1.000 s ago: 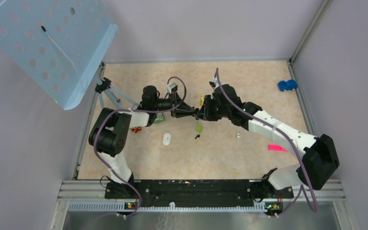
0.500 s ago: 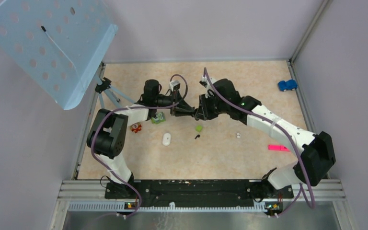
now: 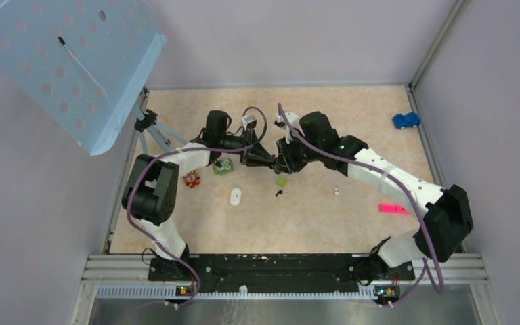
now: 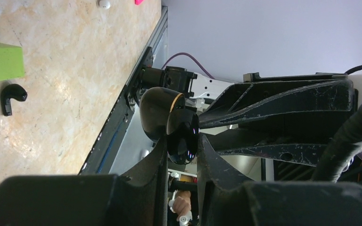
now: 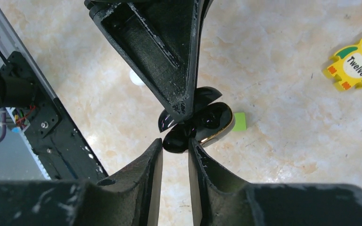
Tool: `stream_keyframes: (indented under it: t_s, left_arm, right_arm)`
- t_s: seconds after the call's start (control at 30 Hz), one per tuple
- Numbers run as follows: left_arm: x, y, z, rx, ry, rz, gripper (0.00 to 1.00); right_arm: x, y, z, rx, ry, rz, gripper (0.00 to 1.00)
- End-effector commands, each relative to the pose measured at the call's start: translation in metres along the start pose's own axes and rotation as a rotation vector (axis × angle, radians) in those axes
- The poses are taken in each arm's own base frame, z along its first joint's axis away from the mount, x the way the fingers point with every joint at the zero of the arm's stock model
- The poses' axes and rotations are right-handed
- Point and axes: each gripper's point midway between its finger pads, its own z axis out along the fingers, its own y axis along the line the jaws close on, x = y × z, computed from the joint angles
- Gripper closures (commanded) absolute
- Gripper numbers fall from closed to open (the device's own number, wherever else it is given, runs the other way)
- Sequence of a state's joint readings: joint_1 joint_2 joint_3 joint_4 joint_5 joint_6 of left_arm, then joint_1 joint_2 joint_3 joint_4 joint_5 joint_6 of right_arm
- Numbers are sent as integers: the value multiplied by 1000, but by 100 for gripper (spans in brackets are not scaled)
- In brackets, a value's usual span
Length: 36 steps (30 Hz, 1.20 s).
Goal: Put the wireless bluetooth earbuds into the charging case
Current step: Adjust the left earbud in the left side groove of the charging case.
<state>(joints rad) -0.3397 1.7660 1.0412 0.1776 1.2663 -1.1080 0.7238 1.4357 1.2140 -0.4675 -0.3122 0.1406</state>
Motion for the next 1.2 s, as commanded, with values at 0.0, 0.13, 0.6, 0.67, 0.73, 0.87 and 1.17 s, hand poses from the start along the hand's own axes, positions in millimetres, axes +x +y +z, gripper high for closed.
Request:
stream_keyframes:
  t_s: [0.0,0.13,0.6,0.67,0.73,0.87,1.17]
  left_arm:
    - [13,-36,0,34,39,127,100]
    - [15,-38,0,33,42,126,100]
    - [17,-34,1,21,33,122,100]
    - [16,-33,1,19,31,120,100]
    - [16,-32,1,17,28,119,100]
    - [15,-32,1,15,24,119,100]
    - [14,-30,2,12,15,117,100]
  right_arm:
    - [-23,21,-7,-73,-101,-151,73]
    - [-20,25,-7,-68,-116,-203,66]
    - [-27,27,-28,-22,-159,-183,43]
    - [-29,27,-35,-11,-177,-165,39]
    - [-31,28,-39,-4,-191,-142,37]
    - [-28,25,-46,29,-205,-57,36]
    - [5,24,-33,29,-216,356,60]
